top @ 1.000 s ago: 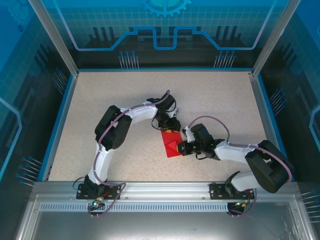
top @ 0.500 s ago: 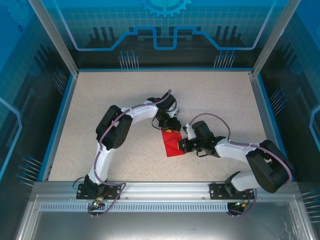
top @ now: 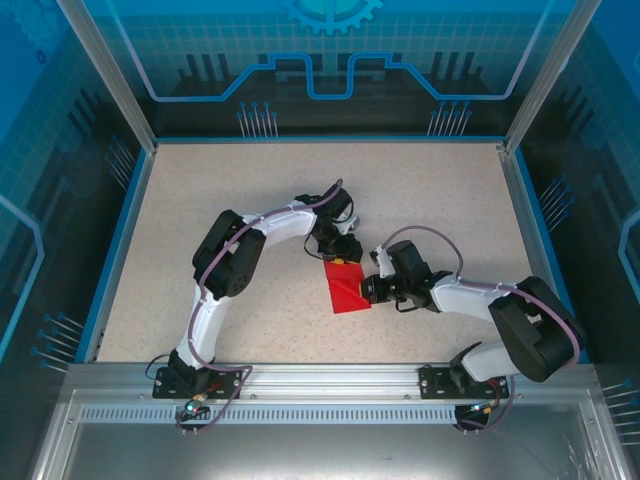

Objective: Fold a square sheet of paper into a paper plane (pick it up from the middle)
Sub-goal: Fold the triangle a second time at the center of the table.

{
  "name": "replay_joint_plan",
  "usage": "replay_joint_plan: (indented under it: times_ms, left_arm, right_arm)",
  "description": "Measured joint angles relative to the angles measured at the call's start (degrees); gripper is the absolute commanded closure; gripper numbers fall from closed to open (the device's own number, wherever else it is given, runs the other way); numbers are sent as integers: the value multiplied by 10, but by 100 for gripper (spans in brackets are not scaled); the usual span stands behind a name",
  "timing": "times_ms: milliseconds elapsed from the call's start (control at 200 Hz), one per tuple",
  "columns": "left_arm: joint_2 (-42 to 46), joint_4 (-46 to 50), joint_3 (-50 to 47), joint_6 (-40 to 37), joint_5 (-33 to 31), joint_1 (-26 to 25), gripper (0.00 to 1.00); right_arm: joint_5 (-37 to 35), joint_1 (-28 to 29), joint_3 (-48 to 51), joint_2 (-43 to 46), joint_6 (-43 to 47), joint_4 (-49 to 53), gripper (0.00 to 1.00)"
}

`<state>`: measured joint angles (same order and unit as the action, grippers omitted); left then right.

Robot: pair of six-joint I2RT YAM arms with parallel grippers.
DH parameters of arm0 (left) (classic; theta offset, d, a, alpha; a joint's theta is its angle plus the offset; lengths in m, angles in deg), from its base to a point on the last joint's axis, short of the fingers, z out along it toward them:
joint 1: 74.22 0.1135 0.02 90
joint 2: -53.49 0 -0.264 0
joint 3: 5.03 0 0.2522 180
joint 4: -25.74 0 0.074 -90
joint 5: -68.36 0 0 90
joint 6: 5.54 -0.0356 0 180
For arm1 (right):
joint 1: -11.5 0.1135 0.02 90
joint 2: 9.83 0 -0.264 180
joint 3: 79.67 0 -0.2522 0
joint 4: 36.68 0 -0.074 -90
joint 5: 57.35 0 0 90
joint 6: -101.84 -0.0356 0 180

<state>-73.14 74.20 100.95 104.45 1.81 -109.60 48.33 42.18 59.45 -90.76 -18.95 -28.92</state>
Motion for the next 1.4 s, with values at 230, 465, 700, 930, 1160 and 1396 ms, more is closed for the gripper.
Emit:
replay_joint_plan:
  times_ms: [230, 465, 700, 930, 1160, 1396]
  left_arm:
    - [-2, 1, 3, -5, 4, 0, 62]
    - [-5, 2, 6, -7, 5, 0, 62]
    - [-5, 2, 6, -7, 7, 0, 62]
    - [-5, 2, 6, -9, 7, 0, 62]
    - [-6, 2, 7, -9, 9, 1, 62]
    - [-9, 1, 10, -11, 13, 1, 62]
  right_arm:
    - [0, -5, 0, -16, 0, 0, 99]
    - [3, -9, -4, -28, 2, 0, 98]
    - [9, -15, -9, -29, 4, 5, 97]
    - [11, -15, -17, -29, 9, 17, 97]
    - [11, -15, -24, -35, 15, 23, 98]
    - [13, -15, -29, -38, 23, 30, 98]
